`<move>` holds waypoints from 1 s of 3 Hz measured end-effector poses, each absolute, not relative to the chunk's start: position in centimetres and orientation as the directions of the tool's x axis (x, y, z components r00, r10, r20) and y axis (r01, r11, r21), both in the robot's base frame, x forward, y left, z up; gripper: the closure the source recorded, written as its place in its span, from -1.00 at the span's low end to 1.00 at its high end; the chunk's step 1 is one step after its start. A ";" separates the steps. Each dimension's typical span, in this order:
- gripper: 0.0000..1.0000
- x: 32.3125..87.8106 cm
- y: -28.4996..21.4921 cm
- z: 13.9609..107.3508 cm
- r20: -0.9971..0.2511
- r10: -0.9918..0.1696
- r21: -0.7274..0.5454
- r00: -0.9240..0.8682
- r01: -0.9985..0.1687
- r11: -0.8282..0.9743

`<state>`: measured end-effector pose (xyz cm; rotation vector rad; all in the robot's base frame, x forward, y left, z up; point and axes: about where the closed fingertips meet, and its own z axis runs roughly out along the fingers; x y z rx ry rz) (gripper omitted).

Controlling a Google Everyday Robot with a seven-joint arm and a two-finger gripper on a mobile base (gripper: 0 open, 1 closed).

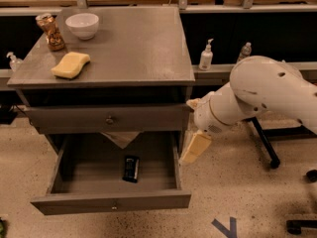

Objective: Pick rxbar blueberry from middle drawer and place on counter

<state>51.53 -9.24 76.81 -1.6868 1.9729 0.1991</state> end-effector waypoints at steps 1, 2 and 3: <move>-1.00 52.0 -8.1 74.6 -0.499 -0.862 -0.205 -0.086 -0.955 0.214; -1.00 52.7 -6.8 71.7 -0.529 -0.846 -0.202 -0.060 -0.960 0.195; -1.00 53.3 -5.5 68.5 -0.575 -0.818 -0.192 -0.027 -0.967 0.167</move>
Offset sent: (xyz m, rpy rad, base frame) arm 0.0228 0.0404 -0.0941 0.1073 -0.0016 0.0767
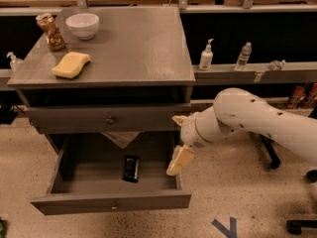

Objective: Pick rxbar blueberry from middle drawer and place on counter

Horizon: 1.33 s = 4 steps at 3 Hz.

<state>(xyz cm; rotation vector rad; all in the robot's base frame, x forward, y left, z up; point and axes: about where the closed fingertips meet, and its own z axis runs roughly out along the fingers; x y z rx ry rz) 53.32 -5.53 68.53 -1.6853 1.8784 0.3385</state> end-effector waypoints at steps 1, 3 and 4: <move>-1.00 53.3 -5.5 68.5 -0.575 -0.818 -0.191 -0.027 -0.967 0.166; -1.00 52.1 1.0 62.0 -0.617 -0.786 -0.081 0.033 -0.996 0.021; -1.00 52.9 5.1 57.1 -0.639 -0.768 -0.104 0.047 -0.994 0.026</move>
Offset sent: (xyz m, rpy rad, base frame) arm -0.0034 0.0560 -0.0495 0.0726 0.1298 0.1886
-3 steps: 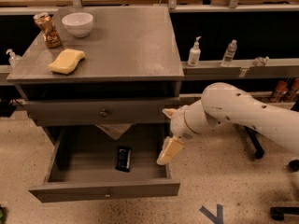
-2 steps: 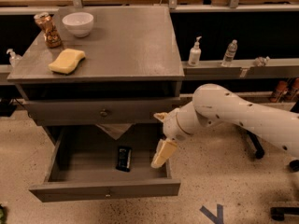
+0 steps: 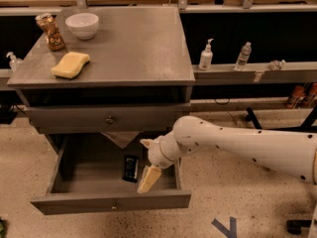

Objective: Pick rxbar blueberry from middle drawer and place on counter

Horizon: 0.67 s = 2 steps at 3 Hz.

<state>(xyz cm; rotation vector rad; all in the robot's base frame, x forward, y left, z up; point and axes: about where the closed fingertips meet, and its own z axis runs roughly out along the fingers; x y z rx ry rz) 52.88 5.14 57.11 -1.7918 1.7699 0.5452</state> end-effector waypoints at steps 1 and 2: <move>-1.00 53.1 5.7 56.8 -0.639 -0.767 -0.099 0.054 -0.995 0.013; -1.00 57.5 6.6 53.3 -0.675 -0.737 -0.090 0.015 -0.994 0.063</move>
Offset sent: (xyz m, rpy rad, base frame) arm 0.1041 0.0220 -0.0921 0.1256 0.0543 -0.1118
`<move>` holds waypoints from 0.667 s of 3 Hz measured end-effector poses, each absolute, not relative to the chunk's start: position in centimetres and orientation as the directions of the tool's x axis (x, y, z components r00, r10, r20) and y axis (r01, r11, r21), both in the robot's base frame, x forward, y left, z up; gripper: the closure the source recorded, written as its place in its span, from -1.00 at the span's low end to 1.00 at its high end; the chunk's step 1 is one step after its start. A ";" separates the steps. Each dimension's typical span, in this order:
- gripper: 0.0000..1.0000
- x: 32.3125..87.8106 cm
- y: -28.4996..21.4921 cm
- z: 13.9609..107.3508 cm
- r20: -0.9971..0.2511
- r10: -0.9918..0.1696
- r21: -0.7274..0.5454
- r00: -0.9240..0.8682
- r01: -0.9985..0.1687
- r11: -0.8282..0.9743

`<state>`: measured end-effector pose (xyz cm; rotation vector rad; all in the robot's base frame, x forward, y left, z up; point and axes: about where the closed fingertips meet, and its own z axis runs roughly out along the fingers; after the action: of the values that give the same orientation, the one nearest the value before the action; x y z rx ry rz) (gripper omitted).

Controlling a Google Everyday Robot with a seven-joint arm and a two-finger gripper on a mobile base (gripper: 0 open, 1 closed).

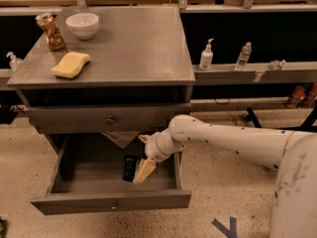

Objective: Pick rxbar blueberry from middle drawer and place on counter

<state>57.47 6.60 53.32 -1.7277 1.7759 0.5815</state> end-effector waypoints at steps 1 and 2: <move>-1.00 61.8 7.6 48.6 -0.749 -0.663 -0.127 -0.005 -0.980 0.151; -1.00 63.8 8.7 45.3 -0.779 -0.627 -0.138 -0.001 -0.975 0.173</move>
Offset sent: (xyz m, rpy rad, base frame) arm 0.0871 0.0291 -0.1062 0.1991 -0.1013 -0.1138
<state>63.77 8.70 45.27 -1.5355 1.7105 0.5957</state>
